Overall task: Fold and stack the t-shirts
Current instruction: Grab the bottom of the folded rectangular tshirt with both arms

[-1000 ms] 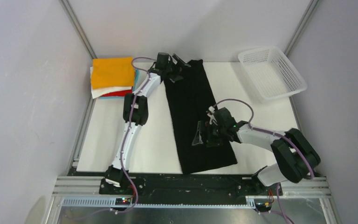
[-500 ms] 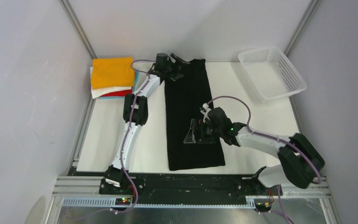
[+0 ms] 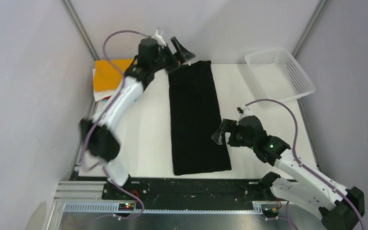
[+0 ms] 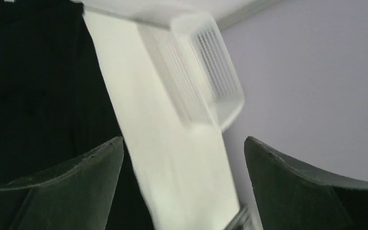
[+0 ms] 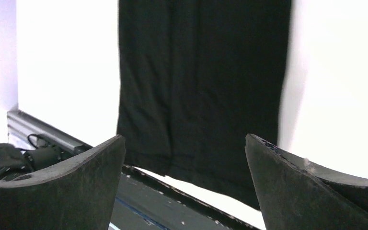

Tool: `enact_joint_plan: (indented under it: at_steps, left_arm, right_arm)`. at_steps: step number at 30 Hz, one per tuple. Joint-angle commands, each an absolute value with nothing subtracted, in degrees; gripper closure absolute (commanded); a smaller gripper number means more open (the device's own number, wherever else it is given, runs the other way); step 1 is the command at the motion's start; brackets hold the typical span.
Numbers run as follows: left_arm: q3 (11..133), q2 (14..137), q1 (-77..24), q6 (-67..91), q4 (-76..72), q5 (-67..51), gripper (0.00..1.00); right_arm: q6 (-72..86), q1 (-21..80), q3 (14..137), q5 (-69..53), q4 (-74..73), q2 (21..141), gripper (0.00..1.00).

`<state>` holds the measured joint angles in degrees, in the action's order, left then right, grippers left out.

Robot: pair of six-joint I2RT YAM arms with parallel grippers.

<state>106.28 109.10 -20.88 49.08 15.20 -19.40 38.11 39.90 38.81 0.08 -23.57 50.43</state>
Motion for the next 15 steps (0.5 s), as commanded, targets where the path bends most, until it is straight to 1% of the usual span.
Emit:
enact_joint_plan:
  at_steps: [1,2,3,4,5,6,7,9,12,14,15]
  left_arm:
    - [78.6,84.2,-31.3,34.9,20.2,-4.4,0.00]
    - [74.3,77.4,-33.1,34.9,20.2,3.4,0.00]
    - [66.1,74.1,-37.1,35.5,20.4,6.6,0.00]
    - [62.4,68.3,-38.9,36.3,20.6,11.2,0.00]
    - [55.5,65.8,-42.2,38.1,20.9,12.5,0.00]
    - [52.7,61.6,-43.6,39.1,21.3,13.6,0.00]
    - [47.2,59.8,-46.1,41.9,22.5,14.0,0.00]
    - [40.3,55.8,-49.5,46.6,24.2,14.0,0.00]
    - [33.5,52.2,-53.7,51.8,26.4,10.6,0.00]
    - [28.2,49.9,-55.9,57.3,26.8,8.8,0.02]
    - [27.0,49.0,-56.6,58.8,26.7,7.9,0.05]
  right_arm:
    - [40.4,37.4,34.3,4.0,-34.7,43.1,0.01]
    - [40.5,37.1,32.5,2.8,-35.7,42.2,0.01]
    - [41.0,36.6,31.6,2.0,-36.1,40.6,0.01]
    - [41.3,36.1,30.1,1.0,-36.7,40.1,0.00]
    - [41.8,35.7,28.7,-0.3,-37.0,39.3,0.00]
    - [42.0,35.1,28.1,-2.4,-37.4,39.1,0.01]
    - [42.2,34.7,26.9,-3.3,-37.5,38.9,0.01]
    - [42.0,33.6,25.1,-6.7,-37.2,39.2,0.00]
    - [42.4,32.7,23.3,-9.0,-35.5,40.0,0.02]
    - [42.6,32.4,22.3,-9.7,-34.6,40.4,0.04]
    - [42.8,32.3,21.6,-9.9,-33.9,40.5,0.07]
